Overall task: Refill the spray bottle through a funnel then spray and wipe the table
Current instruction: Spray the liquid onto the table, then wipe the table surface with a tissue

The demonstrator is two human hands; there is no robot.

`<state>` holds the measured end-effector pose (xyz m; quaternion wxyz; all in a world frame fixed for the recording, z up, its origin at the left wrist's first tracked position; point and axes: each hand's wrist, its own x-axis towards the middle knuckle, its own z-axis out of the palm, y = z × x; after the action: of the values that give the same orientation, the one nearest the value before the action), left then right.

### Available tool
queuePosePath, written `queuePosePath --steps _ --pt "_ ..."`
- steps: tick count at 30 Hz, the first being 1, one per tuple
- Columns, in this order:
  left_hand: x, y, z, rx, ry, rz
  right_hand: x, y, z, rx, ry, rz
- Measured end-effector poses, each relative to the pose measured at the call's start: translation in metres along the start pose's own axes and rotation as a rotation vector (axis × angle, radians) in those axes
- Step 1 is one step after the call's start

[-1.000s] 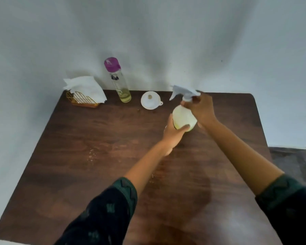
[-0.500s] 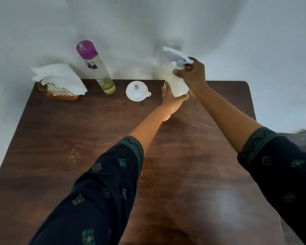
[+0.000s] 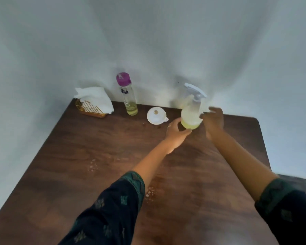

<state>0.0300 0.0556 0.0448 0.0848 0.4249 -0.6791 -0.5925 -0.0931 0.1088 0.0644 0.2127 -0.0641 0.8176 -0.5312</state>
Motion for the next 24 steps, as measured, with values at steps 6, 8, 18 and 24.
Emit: queuePosePath --steps 6,8,18,24 --pt "-0.053 -0.037 -0.045 -0.067 0.054 0.053 -0.079 0.043 0.014 -0.127 -0.026 0.009" --pt "-0.075 -0.049 -0.062 -0.085 0.096 0.083 -0.104 0.052 0.027 -0.134 -0.096 -0.023" --pt "-0.137 -0.096 -0.173 -0.012 0.314 0.232 -0.214 0.022 0.119 -0.21 -0.543 -0.391" --pt "-0.131 -0.108 -0.259 0.064 0.4 0.296 -0.241 -0.019 0.192 -0.15 -0.53 -0.497"
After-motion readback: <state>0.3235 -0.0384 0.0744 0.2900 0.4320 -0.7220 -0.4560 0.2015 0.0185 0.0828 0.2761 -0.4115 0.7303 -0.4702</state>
